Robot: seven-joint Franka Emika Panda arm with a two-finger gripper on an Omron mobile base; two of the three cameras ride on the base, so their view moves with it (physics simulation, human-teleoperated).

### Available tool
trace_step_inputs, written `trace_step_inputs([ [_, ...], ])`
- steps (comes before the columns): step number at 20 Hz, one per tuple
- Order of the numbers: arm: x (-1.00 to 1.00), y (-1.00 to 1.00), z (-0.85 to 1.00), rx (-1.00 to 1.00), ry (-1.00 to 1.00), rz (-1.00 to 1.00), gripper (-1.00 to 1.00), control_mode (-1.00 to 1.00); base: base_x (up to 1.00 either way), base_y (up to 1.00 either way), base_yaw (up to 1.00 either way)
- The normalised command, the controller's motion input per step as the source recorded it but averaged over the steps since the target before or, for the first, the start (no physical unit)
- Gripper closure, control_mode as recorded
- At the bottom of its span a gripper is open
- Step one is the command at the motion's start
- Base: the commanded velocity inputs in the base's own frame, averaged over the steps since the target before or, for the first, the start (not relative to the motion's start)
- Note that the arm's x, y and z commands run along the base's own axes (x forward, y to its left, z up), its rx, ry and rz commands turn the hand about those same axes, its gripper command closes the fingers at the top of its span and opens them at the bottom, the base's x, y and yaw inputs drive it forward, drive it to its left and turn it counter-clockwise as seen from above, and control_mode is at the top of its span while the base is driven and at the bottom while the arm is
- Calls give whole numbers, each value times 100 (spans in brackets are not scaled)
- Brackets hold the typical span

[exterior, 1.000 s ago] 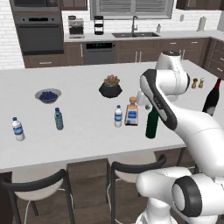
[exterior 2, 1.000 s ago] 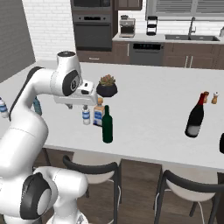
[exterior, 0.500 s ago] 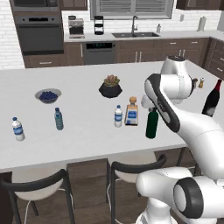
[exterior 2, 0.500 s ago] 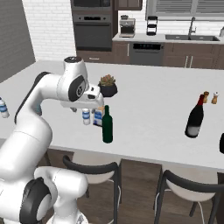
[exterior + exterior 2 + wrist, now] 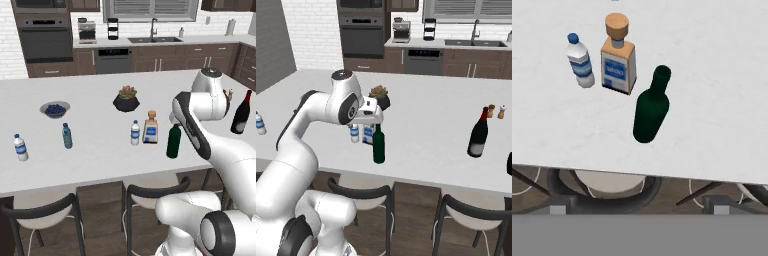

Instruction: Move the plastic bottles in the middle to the plastics group, and the glass bottles in the middle to the glass group.

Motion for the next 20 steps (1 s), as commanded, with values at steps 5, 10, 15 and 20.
trace_step_inputs([
  [5, 45, 0, 1, 6, 0, 0, -100, -100, 0, 0, 0],
  [10, 65, 0, 0, 0, 0, 0, -100, -100, 0, 0, 0],
  [15, 54, -3, 0, 0, 0, 0, -100, -100, 0, 0, 0],
  [20, 5, -1, -16, 0, -2, 0, -100, -100, 0, 0, 0],
])
